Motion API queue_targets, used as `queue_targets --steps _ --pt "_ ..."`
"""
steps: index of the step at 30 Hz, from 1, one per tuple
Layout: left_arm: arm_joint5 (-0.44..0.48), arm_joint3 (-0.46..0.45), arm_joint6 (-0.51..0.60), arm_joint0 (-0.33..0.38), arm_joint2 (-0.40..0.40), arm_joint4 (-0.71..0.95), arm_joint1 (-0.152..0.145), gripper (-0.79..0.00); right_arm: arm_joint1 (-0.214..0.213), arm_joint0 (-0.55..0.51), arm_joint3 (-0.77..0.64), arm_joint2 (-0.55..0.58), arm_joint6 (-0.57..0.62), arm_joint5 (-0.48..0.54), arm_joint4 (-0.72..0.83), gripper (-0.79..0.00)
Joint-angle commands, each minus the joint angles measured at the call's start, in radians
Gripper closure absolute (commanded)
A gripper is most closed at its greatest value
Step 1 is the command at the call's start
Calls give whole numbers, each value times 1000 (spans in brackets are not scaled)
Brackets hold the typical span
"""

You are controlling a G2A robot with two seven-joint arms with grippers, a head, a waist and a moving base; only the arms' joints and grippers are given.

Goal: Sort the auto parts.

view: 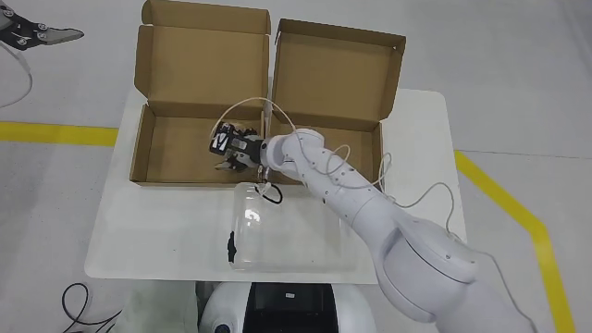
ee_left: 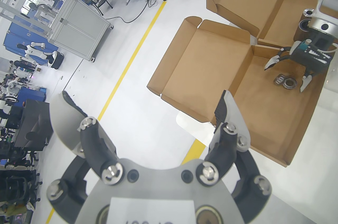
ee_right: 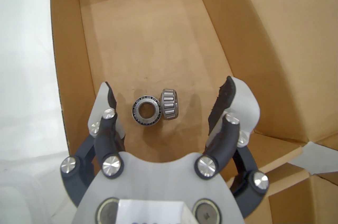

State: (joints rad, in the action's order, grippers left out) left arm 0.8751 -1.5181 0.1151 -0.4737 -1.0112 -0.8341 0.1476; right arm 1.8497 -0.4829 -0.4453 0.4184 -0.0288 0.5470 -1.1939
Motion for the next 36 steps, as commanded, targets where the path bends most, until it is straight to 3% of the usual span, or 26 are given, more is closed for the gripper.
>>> queue_targets --steps 1,11,18,27,36 --pt "0 0 0 0 0 0 0 -785 0 2 -6 3 -17 7 -9 -742" --pt "0 0 0 0 0 0 0 -785 -22 -9 -77 38 -80 28 -31 -751" --pt "0 0 0 0 0 0 0 -785 -60 -48 -189 77 -86 33 -60 -785" --pt "0 0 0 0 0 0 0 -785 -145 -157 -430 177 -17 34 -112 -785" --pt "0 0 0 0 0 0 0 -785 -258 -367 -749 367 77 56 -177 -785"
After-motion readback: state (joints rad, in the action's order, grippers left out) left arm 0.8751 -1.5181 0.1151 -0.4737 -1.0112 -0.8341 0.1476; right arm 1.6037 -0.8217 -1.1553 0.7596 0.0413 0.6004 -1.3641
